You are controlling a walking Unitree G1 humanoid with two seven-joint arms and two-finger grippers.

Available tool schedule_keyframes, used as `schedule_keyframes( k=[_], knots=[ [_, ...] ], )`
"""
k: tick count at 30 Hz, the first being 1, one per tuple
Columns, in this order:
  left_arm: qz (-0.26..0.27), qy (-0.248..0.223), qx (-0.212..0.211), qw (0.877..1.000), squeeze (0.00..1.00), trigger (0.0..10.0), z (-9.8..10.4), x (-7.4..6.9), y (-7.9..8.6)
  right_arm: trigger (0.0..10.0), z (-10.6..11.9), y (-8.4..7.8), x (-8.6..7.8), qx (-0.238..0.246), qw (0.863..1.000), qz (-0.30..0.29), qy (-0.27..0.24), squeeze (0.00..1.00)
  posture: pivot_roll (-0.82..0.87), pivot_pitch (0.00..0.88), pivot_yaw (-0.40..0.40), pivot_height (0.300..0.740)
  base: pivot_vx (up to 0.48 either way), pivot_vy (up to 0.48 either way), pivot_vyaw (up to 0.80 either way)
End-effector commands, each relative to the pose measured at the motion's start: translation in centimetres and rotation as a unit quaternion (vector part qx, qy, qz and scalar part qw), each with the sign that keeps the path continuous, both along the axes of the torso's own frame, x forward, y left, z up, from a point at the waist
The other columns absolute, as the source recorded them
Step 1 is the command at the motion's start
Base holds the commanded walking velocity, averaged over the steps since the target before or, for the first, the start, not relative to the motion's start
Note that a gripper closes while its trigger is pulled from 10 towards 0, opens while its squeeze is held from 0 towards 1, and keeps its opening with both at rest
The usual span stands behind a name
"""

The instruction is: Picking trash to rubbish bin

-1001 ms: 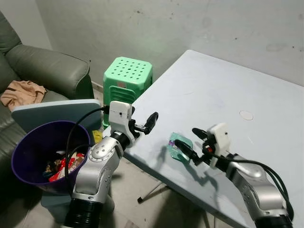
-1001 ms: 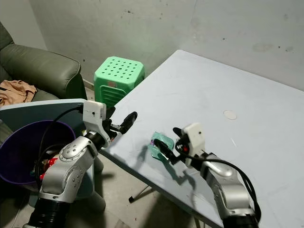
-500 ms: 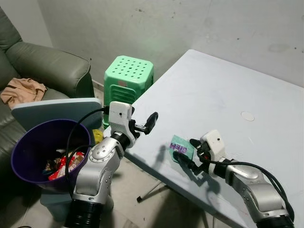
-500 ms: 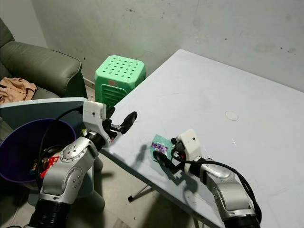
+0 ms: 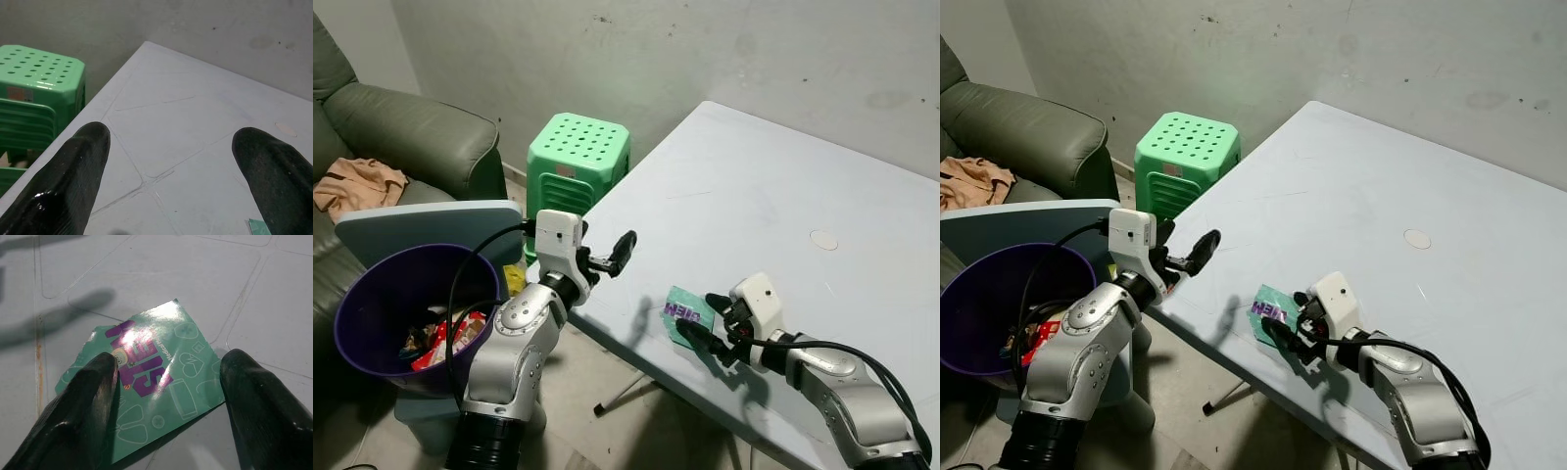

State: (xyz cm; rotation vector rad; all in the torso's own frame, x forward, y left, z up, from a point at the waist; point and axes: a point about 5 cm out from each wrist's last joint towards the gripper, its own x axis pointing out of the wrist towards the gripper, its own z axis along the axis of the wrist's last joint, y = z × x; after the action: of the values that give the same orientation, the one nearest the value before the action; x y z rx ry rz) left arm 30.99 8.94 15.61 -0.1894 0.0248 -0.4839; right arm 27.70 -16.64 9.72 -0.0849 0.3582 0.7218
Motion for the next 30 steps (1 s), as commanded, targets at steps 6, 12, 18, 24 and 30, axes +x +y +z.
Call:
schedule_keyframes(
  k=[6, 12, 18, 24, 30],
  knots=[
    [-0.001, -0.004, -0.009, 1.000, 0.00, 10.0, 0.3, -0.2, -0.2, 0.4, -1.8, -0.8, -1.0, -0.018, 0.999, -0.007, 0.048, 0.00, 0.00, 0.127, -0.105, 0.740, 0.000, 0.000, 0.00],
    [-0.002, -0.005, -0.010, 1.000, 0.00, 10.0, 0.4, -0.2, -0.3, 10.0, -0.4, -1.0, 0.2, 0.011, 0.999, -0.026, -0.016, 0.00, 0.00, 0.120, -0.106, 0.740, 0.000, 0.000, 0.00],
    [-0.004, -0.005, -0.009, 1.000, 0.00, 10.0, 0.4, -0.2, -0.4, 10.0, 1.2, -1.1, 0.2, 0.058, 0.996, -0.004, -0.069, 0.00, 0.00, 0.116, -0.106, 0.740, 0.000, 0.000, 0.00],
    [-0.007, -0.007, -0.011, 1.000, 0.00, 10.0, 0.5, -0.2, -0.5, 10.0, 1.5, -1.1, 0.2, 0.074, 0.993, 0.000, -0.088, 0.00, 0.00, 0.108, -0.108, 0.740, 0.000, 0.000, 0.00],
    [-0.093, -0.010, -0.007, 0.996, 0.00, 10.0, 0.5, -1.8, -2.2, 10.0, 1.6, -0.9, -0.2, 0.086, 0.992, 0.025, -0.086, 0.00, 0.00, 0.100, -0.105, 0.740, 0.000, 0.000, 0.00]
  ],
)
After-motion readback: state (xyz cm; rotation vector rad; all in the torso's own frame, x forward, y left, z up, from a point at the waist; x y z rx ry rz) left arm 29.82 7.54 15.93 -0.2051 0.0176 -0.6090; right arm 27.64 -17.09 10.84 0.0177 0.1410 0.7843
